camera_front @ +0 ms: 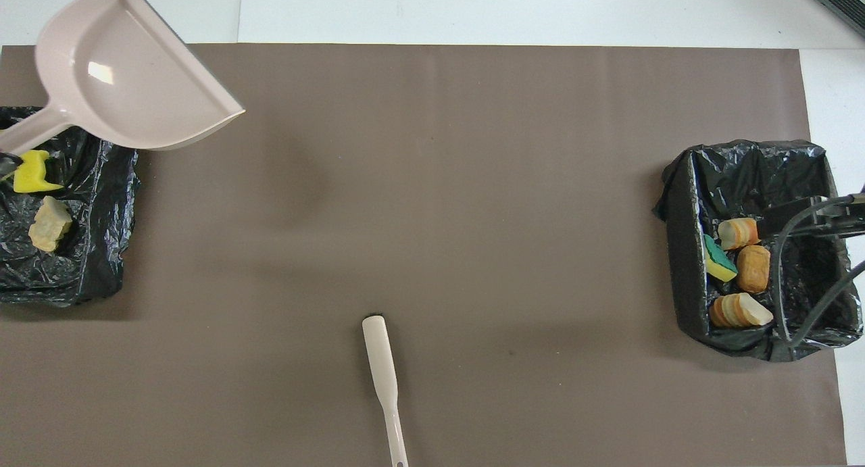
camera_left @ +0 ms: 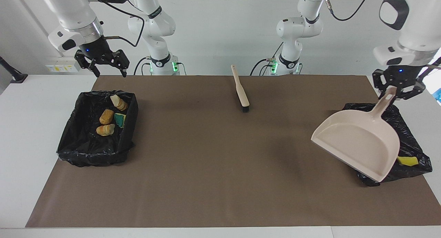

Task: Sweep and dump trash in bin
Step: 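Bring the empty dustpan back to the table center with the left gripper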

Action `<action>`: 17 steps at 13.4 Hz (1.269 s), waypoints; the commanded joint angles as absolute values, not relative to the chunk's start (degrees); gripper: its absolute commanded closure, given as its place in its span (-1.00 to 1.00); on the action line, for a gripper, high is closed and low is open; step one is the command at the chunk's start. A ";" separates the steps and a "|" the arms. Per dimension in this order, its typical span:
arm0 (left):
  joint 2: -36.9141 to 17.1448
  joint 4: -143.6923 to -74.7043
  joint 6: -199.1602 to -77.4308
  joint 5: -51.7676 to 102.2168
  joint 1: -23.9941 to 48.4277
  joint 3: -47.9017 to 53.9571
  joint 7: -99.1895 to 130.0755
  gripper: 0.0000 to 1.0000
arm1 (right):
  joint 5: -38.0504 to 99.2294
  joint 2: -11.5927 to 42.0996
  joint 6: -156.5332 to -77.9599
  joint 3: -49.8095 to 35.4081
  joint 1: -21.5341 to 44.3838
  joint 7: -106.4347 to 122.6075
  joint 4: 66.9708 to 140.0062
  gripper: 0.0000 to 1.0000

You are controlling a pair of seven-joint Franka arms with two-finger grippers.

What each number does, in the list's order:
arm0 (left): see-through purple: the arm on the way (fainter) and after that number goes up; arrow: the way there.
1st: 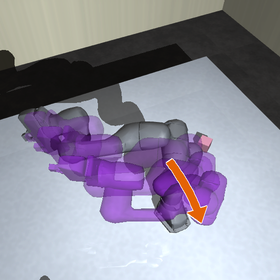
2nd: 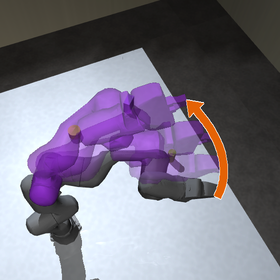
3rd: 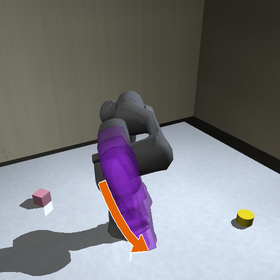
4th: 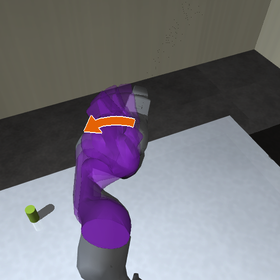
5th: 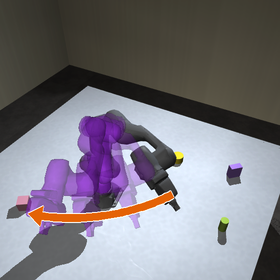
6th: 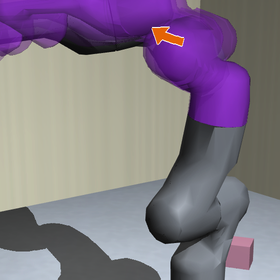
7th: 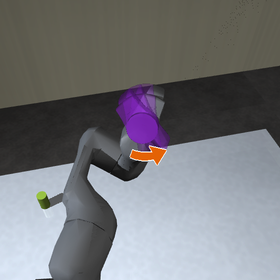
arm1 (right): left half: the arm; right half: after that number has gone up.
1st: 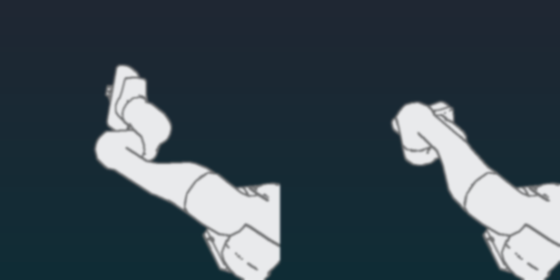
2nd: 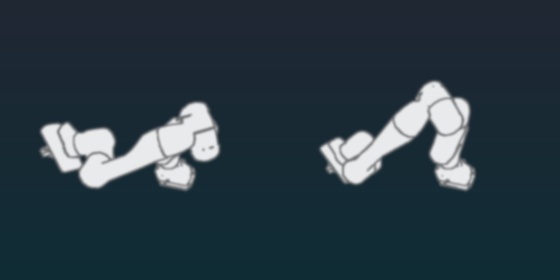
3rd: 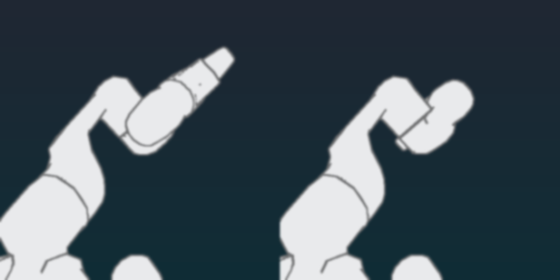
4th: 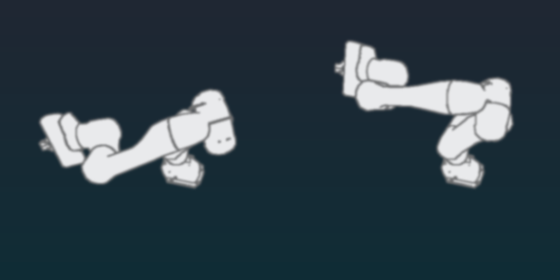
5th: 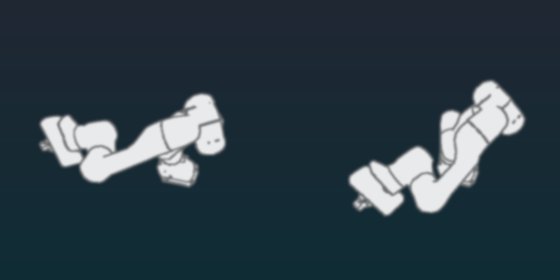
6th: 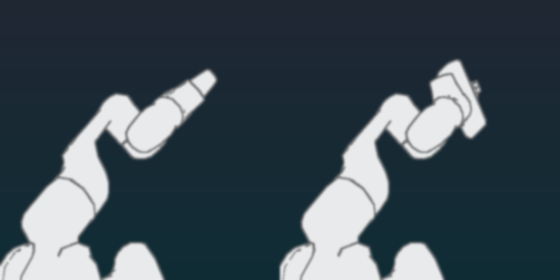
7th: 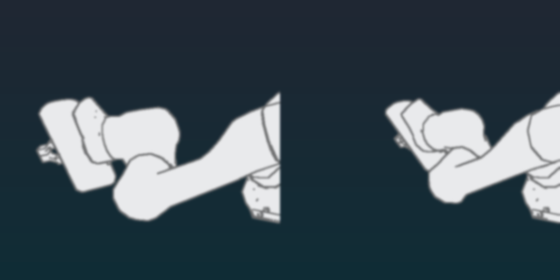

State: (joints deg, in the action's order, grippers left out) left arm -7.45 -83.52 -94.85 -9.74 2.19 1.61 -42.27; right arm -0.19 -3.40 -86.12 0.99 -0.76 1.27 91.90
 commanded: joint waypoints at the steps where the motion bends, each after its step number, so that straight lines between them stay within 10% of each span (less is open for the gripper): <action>1: -5.27 -88.06 -95.53 -5.90 7.72 0.62 -27.56 1.00 | -0.09 -4.22 -86.04 5.61 3.50 0.62 92.55 -1.00; 17: -14.33 -105.81 -122.76 1.49 32.61 0.97 13.53 1.00 | -0.09 -2.72 -90.79 5.36 3.69 -4.66 92.90 -1.00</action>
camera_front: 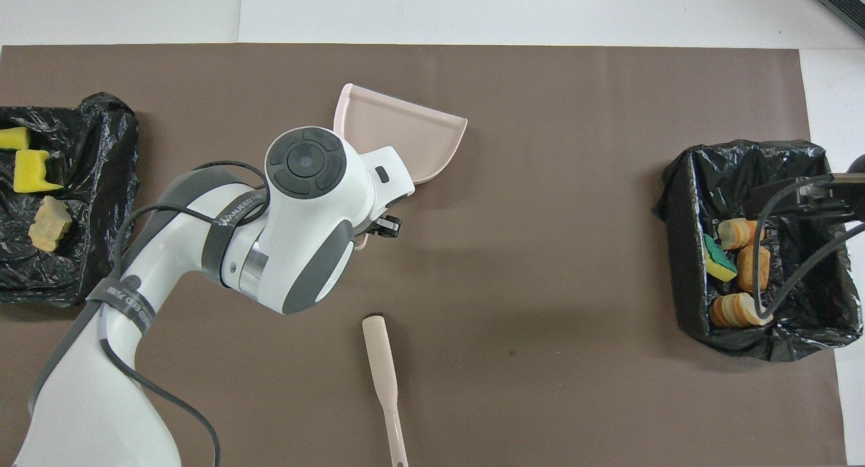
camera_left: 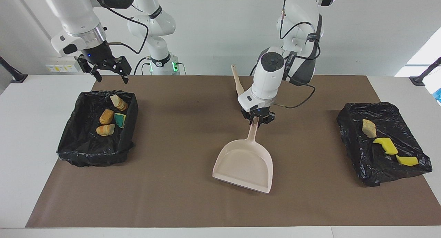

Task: Sweep and dump trash in bin
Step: 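Bring the empty dustpan back to the table center with the left gripper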

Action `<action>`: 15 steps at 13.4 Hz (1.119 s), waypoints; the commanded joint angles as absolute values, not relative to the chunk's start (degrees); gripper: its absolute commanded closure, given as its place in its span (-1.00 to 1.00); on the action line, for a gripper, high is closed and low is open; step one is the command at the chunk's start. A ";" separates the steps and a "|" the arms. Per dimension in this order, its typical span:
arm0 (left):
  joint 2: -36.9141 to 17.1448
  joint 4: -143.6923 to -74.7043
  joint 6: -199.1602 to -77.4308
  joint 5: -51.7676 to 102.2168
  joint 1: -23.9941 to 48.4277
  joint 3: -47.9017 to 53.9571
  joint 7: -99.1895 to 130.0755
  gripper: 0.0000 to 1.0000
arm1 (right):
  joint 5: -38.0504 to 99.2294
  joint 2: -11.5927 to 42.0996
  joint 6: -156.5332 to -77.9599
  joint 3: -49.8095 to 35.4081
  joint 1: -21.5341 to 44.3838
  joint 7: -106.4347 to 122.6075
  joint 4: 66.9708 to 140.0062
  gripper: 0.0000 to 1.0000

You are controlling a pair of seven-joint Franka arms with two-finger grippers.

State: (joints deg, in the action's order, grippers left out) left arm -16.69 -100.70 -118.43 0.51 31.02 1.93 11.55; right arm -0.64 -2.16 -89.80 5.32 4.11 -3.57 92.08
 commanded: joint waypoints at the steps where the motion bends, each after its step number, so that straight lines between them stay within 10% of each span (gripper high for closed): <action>1: -14.33 -105.91 -123.48 1.49 32.61 0.97 13.62 1.00 | -0.09 -2.72 -90.79 5.27 3.78 -4.57 92.99 -1.00; 15: -14.77 -107.93 -126.83 6.68 34.45 0.79 19.78 1.00 | -0.09 -2.72 -90.79 5.19 3.69 -4.66 92.99 -1.00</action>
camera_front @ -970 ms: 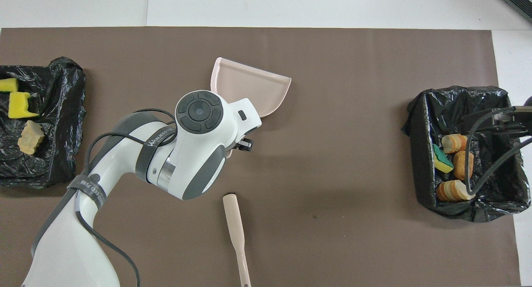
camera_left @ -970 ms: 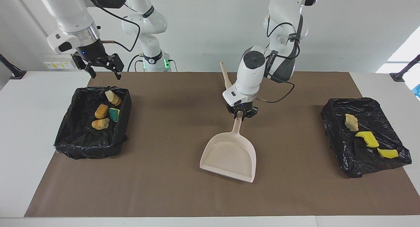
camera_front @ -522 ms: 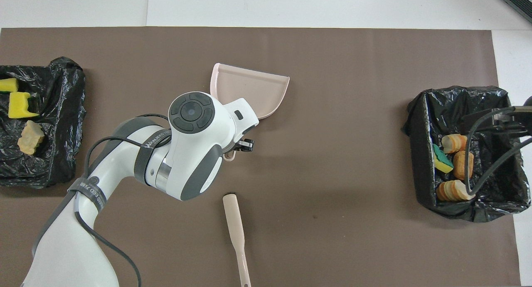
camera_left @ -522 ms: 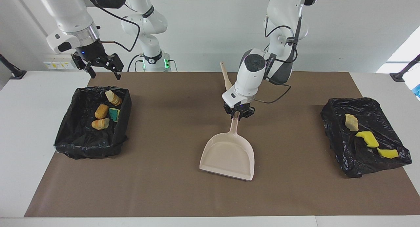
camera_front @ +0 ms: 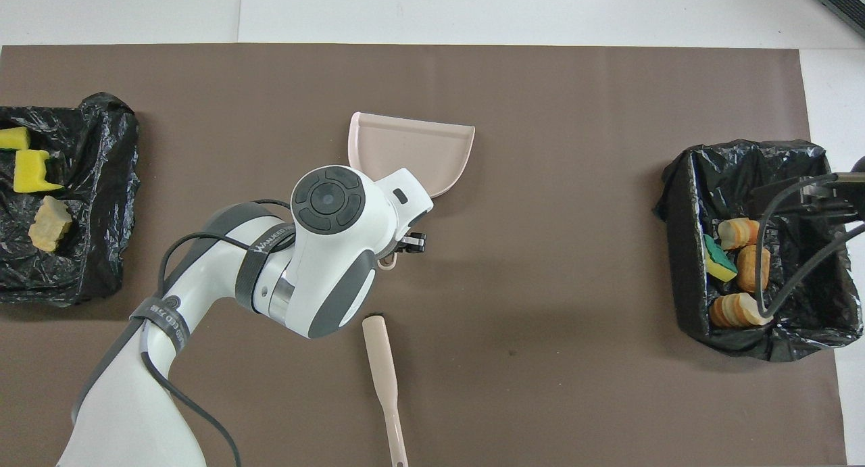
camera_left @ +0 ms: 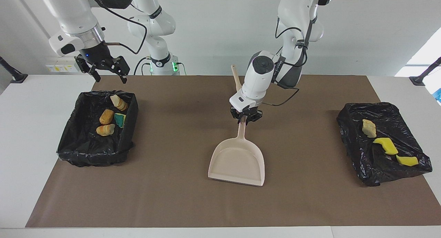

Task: Sweep and dump trash in bin
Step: 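Bring the empty dustpan back to the table center with the left gripper, then set the dustpan down on the table and open the left gripper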

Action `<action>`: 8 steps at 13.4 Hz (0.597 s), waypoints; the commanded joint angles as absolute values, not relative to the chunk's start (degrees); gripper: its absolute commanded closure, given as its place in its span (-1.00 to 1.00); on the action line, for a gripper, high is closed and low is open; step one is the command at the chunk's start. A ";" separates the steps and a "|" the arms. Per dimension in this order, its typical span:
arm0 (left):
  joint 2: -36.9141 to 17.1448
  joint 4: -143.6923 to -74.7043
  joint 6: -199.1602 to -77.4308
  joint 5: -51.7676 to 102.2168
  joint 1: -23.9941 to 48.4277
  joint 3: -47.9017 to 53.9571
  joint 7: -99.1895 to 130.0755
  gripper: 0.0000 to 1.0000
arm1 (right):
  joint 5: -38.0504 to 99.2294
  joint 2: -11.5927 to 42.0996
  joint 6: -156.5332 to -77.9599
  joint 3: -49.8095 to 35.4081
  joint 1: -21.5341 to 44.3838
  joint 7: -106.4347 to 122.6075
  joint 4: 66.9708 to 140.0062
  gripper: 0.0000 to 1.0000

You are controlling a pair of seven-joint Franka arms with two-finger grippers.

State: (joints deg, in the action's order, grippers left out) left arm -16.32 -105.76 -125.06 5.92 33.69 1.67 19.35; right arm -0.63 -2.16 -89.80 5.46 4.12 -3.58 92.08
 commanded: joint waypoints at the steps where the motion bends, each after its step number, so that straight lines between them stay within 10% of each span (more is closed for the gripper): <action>1: -14.85 -108.19 -126.91 6.68 34.54 0.79 19.86 1.00 | -0.09 -2.72 -90.79 5.19 3.78 -4.66 92.99 -1.00; 3: -14.77 -108.89 -127.09 6.68 34.54 0.88 20.82 1.00 | -0.09 -2.72 -90.79 5.19 3.78 -4.66 92.99 -1.00; 8: -14.68 -108.90 -127.09 7.12 34.45 0.88 25.13 -0.19 | -0.09 -2.72 -90.79 5.19 3.78 -4.66 92.99 -1.00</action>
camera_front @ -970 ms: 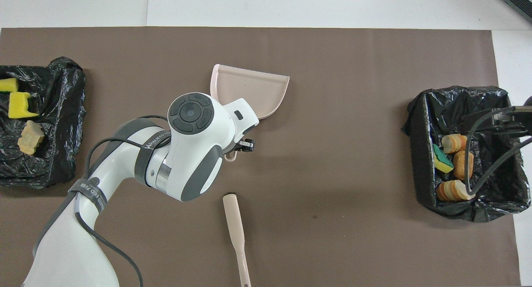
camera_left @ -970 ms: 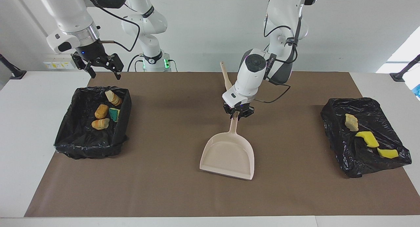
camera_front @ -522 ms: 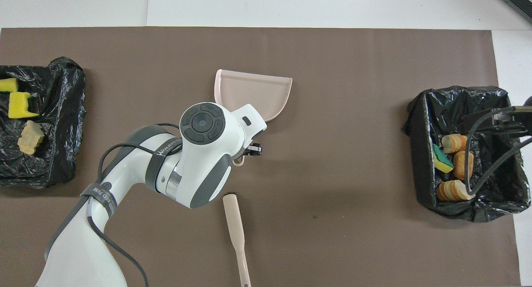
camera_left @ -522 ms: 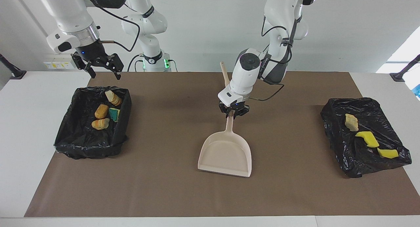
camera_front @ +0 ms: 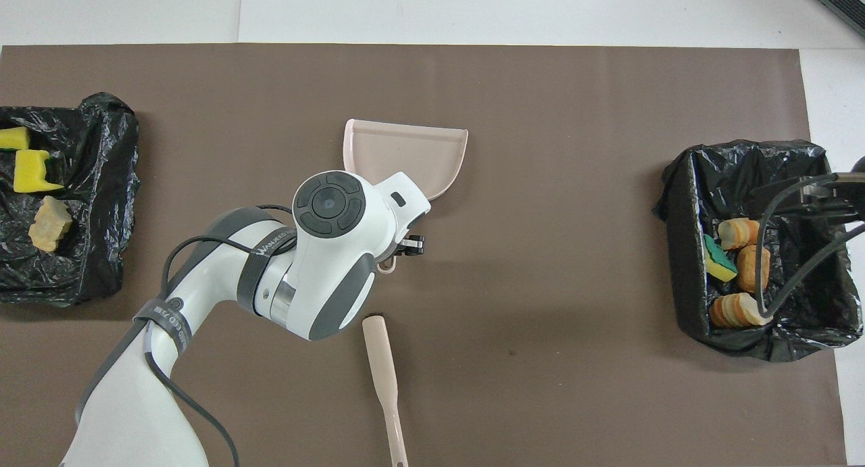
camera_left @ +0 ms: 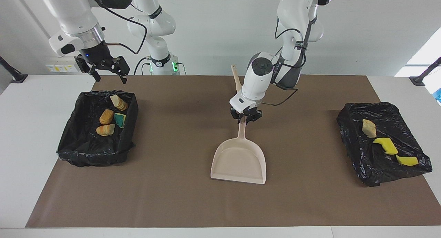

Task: Sweep and dump trash in bin
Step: 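Set the dustpan down on the table and open the left gripper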

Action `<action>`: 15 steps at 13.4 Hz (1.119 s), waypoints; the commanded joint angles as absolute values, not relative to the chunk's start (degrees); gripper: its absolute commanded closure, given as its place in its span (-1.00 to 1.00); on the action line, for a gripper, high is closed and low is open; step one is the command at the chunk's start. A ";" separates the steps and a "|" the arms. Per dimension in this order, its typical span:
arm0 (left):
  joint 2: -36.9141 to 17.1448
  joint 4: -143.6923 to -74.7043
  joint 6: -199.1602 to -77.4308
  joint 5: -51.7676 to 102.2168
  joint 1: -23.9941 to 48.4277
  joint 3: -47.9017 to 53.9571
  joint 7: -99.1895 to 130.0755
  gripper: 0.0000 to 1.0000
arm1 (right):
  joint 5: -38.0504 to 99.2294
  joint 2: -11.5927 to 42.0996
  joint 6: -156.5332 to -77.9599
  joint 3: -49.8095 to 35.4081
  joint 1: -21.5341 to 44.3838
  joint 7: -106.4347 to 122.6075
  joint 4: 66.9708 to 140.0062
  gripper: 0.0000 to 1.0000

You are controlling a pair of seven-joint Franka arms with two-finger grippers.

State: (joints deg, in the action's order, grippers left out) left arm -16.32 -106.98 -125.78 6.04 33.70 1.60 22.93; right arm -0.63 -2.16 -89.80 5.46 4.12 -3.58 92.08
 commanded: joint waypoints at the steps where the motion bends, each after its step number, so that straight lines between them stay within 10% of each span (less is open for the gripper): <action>1: -14.68 -108.81 -126.92 7.12 34.37 0.88 25.05 -0.57 | -0.09 -2.72 -90.79 5.19 3.78 -4.66 92.90 -1.00; 5: -13.98 -108.46 -125.77 6.94 33.49 0.27 24.17 -1.00 | -0.09 -2.72 -90.79 5.19 3.78 -4.66 92.90 -1.00; 15: -6.78 -105.12 -114.46 5.19 13.12 -1.05 8.47 -1.00 | -0.09 -2.72 -90.79 5.19 3.78 -4.66 92.90 -1.00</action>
State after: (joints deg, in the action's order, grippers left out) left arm -9.15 -104.50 -118.62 5.69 16.48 -1.64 13.36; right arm -0.63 -2.16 -89.80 5.46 4.12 -3.58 92.08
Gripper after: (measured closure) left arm 0.000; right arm 0.000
